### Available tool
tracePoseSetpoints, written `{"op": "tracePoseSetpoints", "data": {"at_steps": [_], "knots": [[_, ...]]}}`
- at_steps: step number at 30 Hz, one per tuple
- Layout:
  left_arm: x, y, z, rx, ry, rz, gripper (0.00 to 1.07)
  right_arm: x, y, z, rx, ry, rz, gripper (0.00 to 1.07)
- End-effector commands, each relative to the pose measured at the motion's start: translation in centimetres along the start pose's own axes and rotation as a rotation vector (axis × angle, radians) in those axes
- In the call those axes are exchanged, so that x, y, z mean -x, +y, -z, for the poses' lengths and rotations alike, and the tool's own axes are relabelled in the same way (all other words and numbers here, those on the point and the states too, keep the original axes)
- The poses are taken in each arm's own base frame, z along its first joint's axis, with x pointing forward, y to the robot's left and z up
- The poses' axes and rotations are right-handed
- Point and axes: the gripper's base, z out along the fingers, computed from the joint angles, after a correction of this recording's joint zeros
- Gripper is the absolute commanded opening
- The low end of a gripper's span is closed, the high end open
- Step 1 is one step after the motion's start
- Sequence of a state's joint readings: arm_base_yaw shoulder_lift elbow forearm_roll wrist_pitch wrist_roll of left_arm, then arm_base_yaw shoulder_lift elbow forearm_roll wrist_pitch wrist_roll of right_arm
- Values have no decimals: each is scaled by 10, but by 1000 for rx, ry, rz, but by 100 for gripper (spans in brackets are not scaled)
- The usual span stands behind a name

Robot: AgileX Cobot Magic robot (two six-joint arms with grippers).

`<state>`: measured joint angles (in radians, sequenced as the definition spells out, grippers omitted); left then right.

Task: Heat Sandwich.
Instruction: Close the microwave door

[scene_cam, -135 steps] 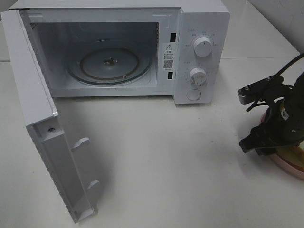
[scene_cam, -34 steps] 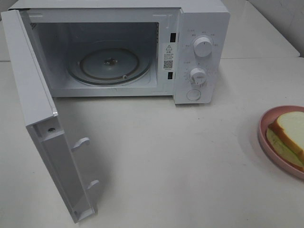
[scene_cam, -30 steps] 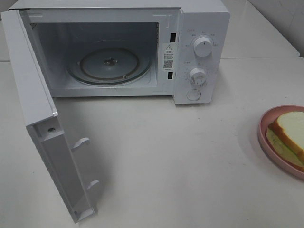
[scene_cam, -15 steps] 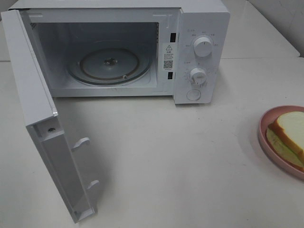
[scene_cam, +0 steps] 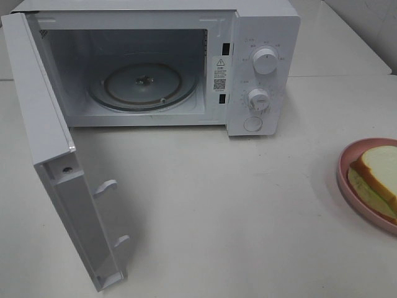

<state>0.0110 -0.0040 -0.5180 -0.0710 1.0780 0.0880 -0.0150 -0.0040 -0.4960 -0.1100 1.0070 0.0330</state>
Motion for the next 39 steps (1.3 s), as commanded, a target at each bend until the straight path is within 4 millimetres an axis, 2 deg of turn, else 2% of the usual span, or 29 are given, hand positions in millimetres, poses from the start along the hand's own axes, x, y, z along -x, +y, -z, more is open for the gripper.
{"op": "tracePoseSetpoints", "data": {"at_steps": [1, 19, 24, 28, 34, 37, 38, 39], "knots": [[1, 0, 1, 4, -14, 6, 100, -1, 0, 4, -8, -40, 1, 76], [1, 0, 1, 3, -19, 6, 100, -1, 0, 4, -8, -40, 2, 76], [12, 1, 2, 6, -25, 6, 100, -1, 0, 4, -8, -40, 1, 76], [22, 2, -8, 8, -2, 9, 100, -1, 0, 4, -8, -40, 0, 76], [42, 5, -34, 11, 27, 18, 89, -1, 0, 4, -8, -40, 0, 76], [50, 7, -44, 14, 18, 21, 79, -1, 0, 4, -8, -40, 0, 76], [50, 7, -44, 14, 18, 21, 79, -1, 0, 4, -8, -40, 0, 76], [54, 8, -52, 17, 17, 22, 71, -1, 0, 4, -8, -40, 0, 76]]}}
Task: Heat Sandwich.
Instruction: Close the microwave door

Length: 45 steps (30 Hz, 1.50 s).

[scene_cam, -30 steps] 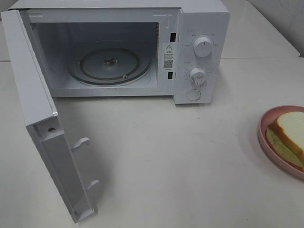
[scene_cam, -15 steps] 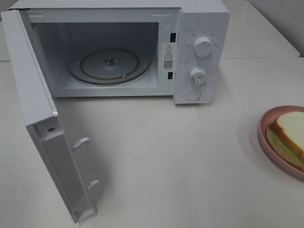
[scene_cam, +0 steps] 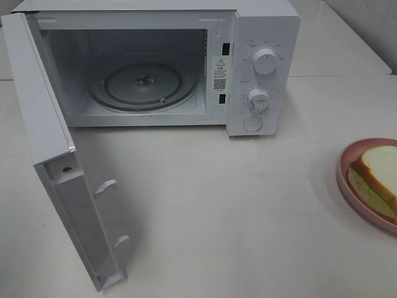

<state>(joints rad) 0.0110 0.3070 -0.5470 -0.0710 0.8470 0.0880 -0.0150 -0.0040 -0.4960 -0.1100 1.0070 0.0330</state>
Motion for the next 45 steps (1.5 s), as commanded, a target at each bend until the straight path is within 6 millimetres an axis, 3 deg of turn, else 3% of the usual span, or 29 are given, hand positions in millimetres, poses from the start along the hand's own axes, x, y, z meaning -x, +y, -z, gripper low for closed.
{"op": "tracePoseSetpoints", "data": {"at_steps": [1, 4, 5, 8, 9, 13, 18, 22, 26, 38, 45], "knots": [[10, 2, -11, 11, -36, 7, 66, -1, 0, 4, -8, -40, 0, 76], [12, 3, -20, 12, -24, 10, 56, -1, 0, 4, -8, -40, 0, 76], [12, 3, -30, 13, -2, 12, 46, -1, 0, 4, -8, -40, 0, 76], [11, 4, -45, 14, 32, 15, 31, -1, 0, 4, -8, -40, -1, 76], [11, 4, -45, 14, 32, 15, 31, -1, 0, 4, -8, -40, -1, 76], [10, 6, -75, 13, 123, 26, 0, -1, 0, 4, -8, -40, -1, 76], [5, 7, -91, 19, 125, 28, 0, -1, 0, 4, -8, -40, -1, 76], [-8, 10, -118, 39, 57, 28, 0, -1, 0, 4, -8, -40, -1, 76], [-14, 12, -132, 55, -20, 23, 0, -1, 0, 4, -8, -40, -1, 76], [-14, 15, -170, 75, -100, 0, 0, -1, 0, 4, -8, -40, -1, 76], [-9, 9, -193, 9, -235, -138, 0, -1, 0, 4, -8, -40, -1, 76]]}}
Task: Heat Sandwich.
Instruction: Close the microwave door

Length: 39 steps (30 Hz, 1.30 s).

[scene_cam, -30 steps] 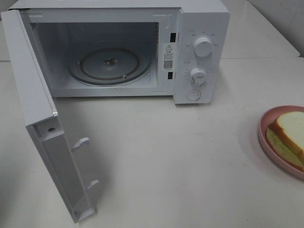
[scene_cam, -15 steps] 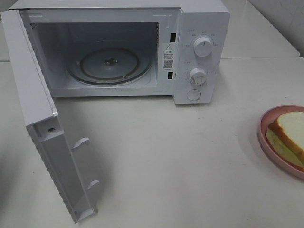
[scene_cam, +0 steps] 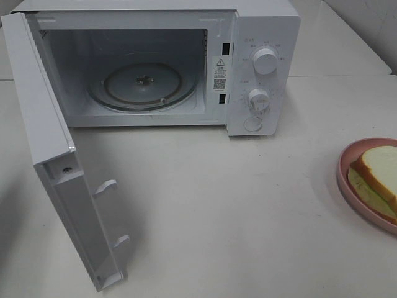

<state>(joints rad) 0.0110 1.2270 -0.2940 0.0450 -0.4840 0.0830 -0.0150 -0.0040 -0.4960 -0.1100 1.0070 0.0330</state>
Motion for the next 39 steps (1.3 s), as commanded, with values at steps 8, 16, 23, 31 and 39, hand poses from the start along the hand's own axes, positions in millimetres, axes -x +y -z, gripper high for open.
{"op": "tracePoseSetpoints", "data": {"at_steps": [8, 16, 23, 31, 39], "knots": [[0, -22, -19, -212, -168, -101, 0, -1, 0, 4, -8, -40, -1, 76], [-3, -50, -33, -340, -166, -84, 0, -1, 0, 4, -8, -40, -1, 76], [-3, -73, -45, -424, -154, -103, 0, -1, 0, 4, -8, -40, -1, 76], [4, -98, -55, -443, -166, -46, 0, -1, 0, 4, -8, -40, -1, 76], [9, -122, -63, -430, -172, -26, 0, -1, 0, 4, -8, -40, -1, 76]]}}
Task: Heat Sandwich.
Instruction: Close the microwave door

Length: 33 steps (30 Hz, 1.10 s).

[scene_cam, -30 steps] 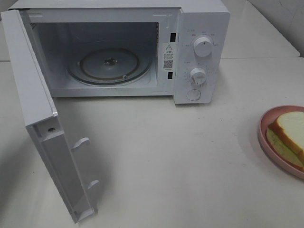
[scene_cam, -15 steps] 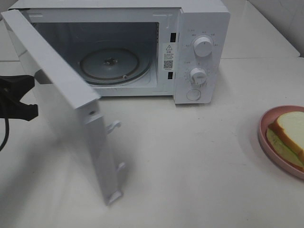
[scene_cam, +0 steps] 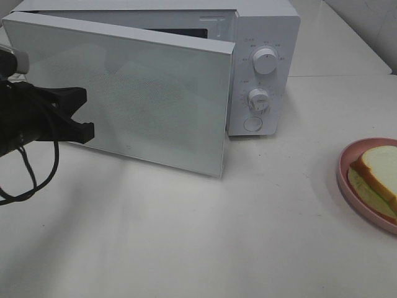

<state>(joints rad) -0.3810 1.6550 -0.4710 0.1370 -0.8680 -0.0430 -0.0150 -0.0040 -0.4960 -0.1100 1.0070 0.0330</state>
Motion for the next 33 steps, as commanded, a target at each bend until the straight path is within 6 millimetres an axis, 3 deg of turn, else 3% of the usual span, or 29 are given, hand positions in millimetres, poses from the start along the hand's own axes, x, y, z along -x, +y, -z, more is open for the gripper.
{"op": "tracePoseSetpoints", "data": {"at_steps": [1, 20, 33], "knots": [[5, -8, -9, 17, -15, 21, 0, -1, 0, 4, -8, -40, -1, 76], [25, -56, -59, -34, -19, 9, 0, -1, 0, 4, -8, -40, -1, 76], [39, -74, -94, -36, -9, 58, 0, -1, 0, 4, -8, -40, -1, 76]]}}
